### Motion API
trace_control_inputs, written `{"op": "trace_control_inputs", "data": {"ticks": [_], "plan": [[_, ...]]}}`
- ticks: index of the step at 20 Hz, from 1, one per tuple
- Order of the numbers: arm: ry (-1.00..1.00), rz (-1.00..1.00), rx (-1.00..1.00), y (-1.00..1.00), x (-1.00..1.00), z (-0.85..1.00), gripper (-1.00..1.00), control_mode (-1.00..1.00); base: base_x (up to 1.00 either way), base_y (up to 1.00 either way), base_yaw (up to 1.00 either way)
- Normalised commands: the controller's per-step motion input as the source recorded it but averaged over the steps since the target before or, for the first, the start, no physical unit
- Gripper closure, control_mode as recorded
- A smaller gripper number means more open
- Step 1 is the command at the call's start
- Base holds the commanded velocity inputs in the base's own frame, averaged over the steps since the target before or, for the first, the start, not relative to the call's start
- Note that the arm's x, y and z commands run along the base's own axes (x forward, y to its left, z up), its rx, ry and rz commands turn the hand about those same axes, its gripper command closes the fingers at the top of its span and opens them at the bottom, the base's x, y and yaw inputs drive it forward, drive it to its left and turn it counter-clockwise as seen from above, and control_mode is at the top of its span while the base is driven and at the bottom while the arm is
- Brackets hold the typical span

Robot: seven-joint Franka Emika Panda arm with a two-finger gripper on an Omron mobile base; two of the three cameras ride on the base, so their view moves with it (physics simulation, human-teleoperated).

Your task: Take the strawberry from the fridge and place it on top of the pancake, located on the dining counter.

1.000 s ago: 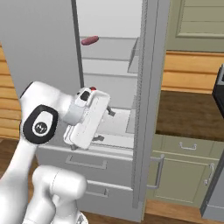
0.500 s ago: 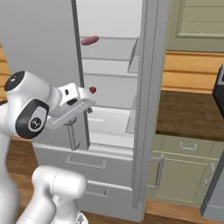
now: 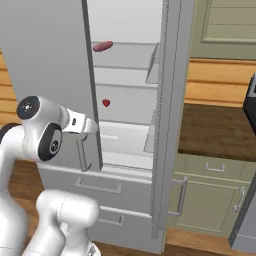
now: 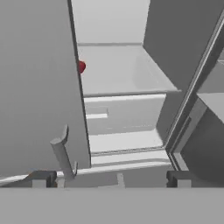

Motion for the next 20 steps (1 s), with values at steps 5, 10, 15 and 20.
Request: {"op": "trace_control_inputs", "data": {"ticks": [5, 10, 15, 20], "plan": [[0.27, -0.01, 0.20, 0.79, 0.49, -0.04, -1.00, -1.00, 0.00, 0.00, 0.00], [0.45, 0.04, 0.00, 0.40, 0.47, -0.07, -1.00, -1.00, 0.00, 0.00, 0.00], [0.04, 0.00, 0.00, -0.04, 0.29, -0.46, -1.00, -1.00, 0.00, 0.00, 0.00], [-0.02, 0.00, 0.00, 0.28, 0.46, -0.83, -1.00, -1.00, 0.00, 0.00, 0.00]]}}
